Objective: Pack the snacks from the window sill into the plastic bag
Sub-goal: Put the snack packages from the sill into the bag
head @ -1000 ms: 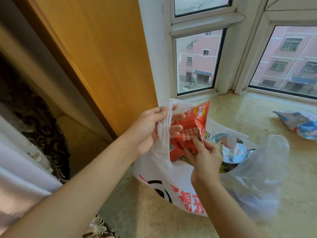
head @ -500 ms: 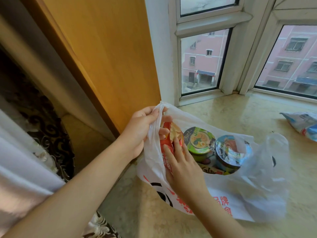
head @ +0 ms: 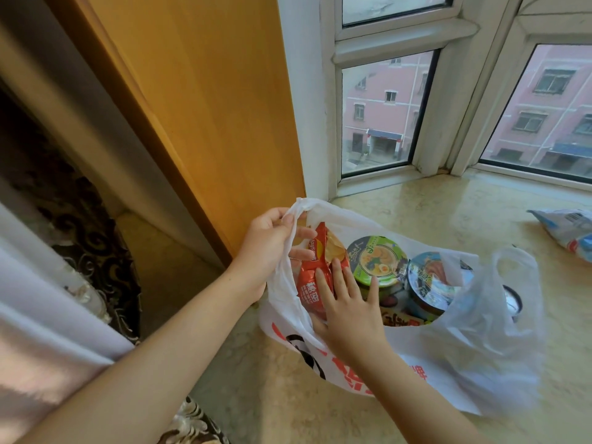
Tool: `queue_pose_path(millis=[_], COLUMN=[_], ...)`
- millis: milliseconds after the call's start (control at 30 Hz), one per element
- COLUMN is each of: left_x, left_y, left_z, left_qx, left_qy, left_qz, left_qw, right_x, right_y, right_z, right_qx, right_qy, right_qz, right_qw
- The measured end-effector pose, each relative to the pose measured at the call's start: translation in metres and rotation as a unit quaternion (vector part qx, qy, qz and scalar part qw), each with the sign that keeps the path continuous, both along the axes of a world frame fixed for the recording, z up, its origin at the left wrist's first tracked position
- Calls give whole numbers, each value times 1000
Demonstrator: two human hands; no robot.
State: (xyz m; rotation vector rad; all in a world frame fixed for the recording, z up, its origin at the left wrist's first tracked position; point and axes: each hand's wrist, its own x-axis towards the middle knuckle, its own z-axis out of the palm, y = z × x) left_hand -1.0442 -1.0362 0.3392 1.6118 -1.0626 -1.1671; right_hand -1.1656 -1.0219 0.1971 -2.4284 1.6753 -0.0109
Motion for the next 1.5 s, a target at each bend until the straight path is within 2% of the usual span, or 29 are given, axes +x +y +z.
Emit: queue_pose_path(millis=[233, 300, 367, 433, 500, 567, 767, 1100, 1267, 1500], left_x=[-5, -7, -11, -19, -29, -44, -101, -219, -290, -410], left_y=[-1, -2, -2, -1, 0, 0, 1, -2, 0, 1], left_z=[-8, -12, -16, -16, -16, -16, -34, -67, -88, -121], left_qx=[-22, -60, -135, -229, -303, -341, -331, -373, -389, -358], left_qy=[-28, -66, -154, -288, -426, -503, -517, -500, -487, -475], left_qz=[15, 5, -21, -50, -74, -104, -190, -296, -313, -329], left_qw=[999, 996, 979, 928, 849, 787, 766, 723, 717, 734], right_x=[10, 5, -7, -24, -45, -69, -138, -260, -331, -449], right_y=[-21, -17, -12, -6, 1, 8, 33, 65, 77, 86], right_z=[13, 19, 23, 29, 36, 46, 63, 55, 40, 17], right_qx=[27, 9, -29, -63, -72, -97, -143, -127, -119, -103], right_qy=[4, 11, 6, -12, -16, -26, -19, 17, 24, 34], right_qz=[-32, -28, -35, -65, -94, -118, -175, -263, -284, -297], right_qw=[999, 1000, 999, 996, 993, 988, 974, 956, 951, 949])
